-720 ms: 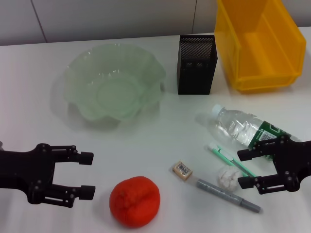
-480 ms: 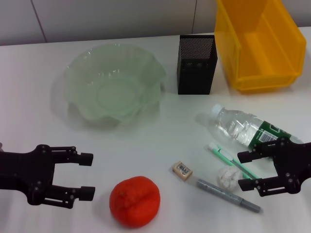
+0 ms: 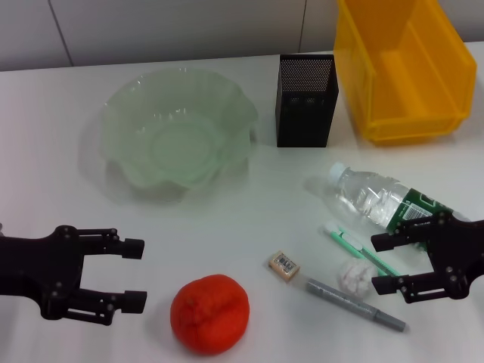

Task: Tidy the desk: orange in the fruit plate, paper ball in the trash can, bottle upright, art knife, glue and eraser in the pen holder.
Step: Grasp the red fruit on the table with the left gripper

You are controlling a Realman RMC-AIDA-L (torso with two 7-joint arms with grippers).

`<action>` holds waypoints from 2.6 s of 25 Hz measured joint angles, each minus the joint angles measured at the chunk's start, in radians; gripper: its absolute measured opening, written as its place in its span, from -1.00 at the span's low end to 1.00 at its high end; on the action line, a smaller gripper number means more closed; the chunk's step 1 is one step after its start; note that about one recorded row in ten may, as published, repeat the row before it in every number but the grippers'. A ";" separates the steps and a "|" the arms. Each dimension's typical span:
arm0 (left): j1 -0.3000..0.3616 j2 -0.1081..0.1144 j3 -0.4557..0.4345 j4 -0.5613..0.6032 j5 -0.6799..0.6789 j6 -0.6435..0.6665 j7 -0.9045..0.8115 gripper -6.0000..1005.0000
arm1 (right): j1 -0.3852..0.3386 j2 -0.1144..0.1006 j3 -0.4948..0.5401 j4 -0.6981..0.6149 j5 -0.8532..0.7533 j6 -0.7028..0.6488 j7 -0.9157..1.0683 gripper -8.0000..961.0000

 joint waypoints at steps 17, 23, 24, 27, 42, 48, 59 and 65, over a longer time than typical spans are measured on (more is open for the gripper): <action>0.075 -0.119 0.084 0.223 0.065 -0.099 -0.054 0.68 | 0.006 0.000 -0.007 -0.061 0.000 -0.010 0.049 0.38; 0.081 -0.121 0.099 0.120 0.048 -0.170 0.045 0.68 | 0.020 -0.001 -0.008 -0.061 -0.007 -0.005 0.066 0.38; 0.081 -0.121 0.100 0.102 0.046 -0.181 0.060 0.68 | 0.021 -0.001 -0.008 -0.061 -0.008 -0.005 0.069 0.38; 0.076 -0.122 0.101 0.037 0.033 -0.218 0.115 0.68 | 0.024 -0.001 -0.008 -0.061 -0.009 -0.004 0.072 0.38; 0.061 -0.123 0.114 -0.136 -0.041 -0.273 0.342 0.67 | 0.028 -0.002 -0.008 -0.061 -0.011 -0.002 0.083 0.38; 0.052 -0.123 0.115 -0.180 -0.052 -0.315 0.396 0.66 | 0.028 0.000 -0.008 -0.061 -0.011 -0.001 0.084 0.38; 0.054 -0.123 0.117 -0.197 -0.052 -0.344 0.433 -0.13 | 0.027 0.000 -0.008 -0.060 -0.011 0.001 0.084 0.38; 0.054 -0.124 0.116 -0.203 -0.059 -0.374 0.439 -0.36 | 0.027 0.001 -0.001 -0.058 -0.010 0.001 0.084 0.38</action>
